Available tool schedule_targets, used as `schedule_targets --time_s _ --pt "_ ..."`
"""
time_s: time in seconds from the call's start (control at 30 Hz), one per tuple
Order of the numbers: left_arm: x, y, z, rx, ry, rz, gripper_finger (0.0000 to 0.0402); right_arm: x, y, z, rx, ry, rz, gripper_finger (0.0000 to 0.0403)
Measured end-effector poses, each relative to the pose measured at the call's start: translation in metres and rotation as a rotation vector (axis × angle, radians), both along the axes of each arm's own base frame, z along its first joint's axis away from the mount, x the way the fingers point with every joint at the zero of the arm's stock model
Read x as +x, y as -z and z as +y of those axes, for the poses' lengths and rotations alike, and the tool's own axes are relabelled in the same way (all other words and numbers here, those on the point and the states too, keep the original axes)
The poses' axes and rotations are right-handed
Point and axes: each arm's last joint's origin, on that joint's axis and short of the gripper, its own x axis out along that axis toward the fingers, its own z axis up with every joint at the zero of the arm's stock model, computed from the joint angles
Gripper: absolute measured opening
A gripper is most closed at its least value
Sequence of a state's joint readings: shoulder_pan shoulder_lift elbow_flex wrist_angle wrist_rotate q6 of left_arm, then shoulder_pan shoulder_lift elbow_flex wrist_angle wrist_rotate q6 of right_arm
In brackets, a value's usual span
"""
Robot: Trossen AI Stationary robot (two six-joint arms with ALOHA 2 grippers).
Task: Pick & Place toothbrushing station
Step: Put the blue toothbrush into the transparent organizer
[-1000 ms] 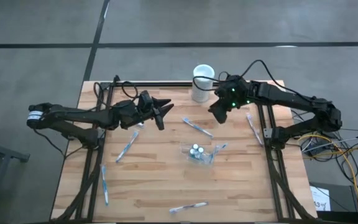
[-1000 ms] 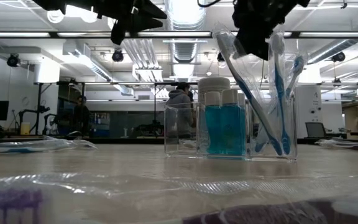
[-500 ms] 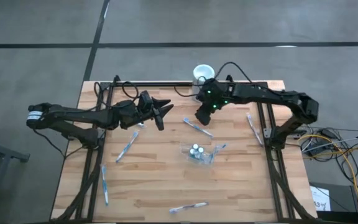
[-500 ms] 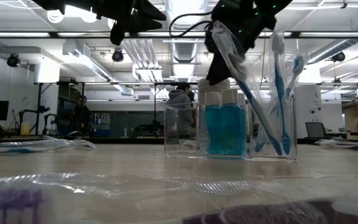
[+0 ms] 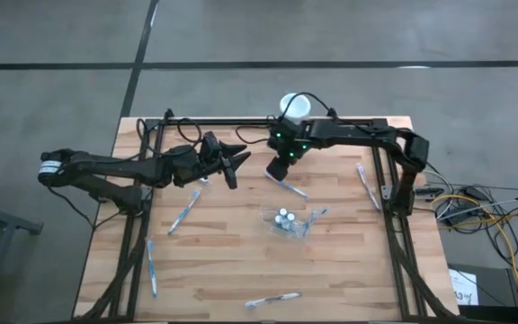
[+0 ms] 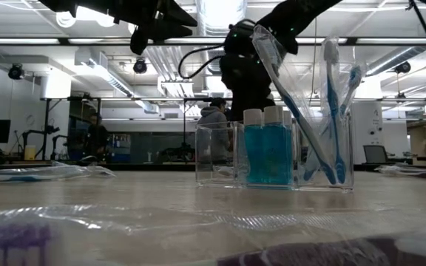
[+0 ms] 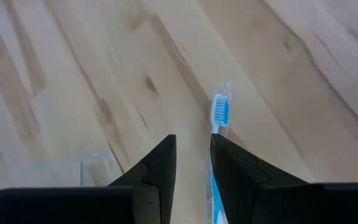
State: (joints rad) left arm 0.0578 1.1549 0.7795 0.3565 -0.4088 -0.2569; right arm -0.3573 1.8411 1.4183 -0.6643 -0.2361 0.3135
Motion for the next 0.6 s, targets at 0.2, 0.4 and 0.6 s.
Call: schedule_targets --time_s 0.2,0.4,0.6 --pt "0.0 0.001 0.0 0.0 0.0 0.007 0.0129 0.004 0.021 -0.002 0.011 -0.044 0.099 0.0098" --pt "0.0 0.001 0.0 -0.001 0.0 0.01 0.0129 0.006 0.042 -0.002 0.025 -0.08 0.168 0.0102" --pt "0.0 0.002 0.0 0.013 0.0 0.029 0.0129 0.012 0.055 -0.004 0.021 -0.097 0.175 0.0095"
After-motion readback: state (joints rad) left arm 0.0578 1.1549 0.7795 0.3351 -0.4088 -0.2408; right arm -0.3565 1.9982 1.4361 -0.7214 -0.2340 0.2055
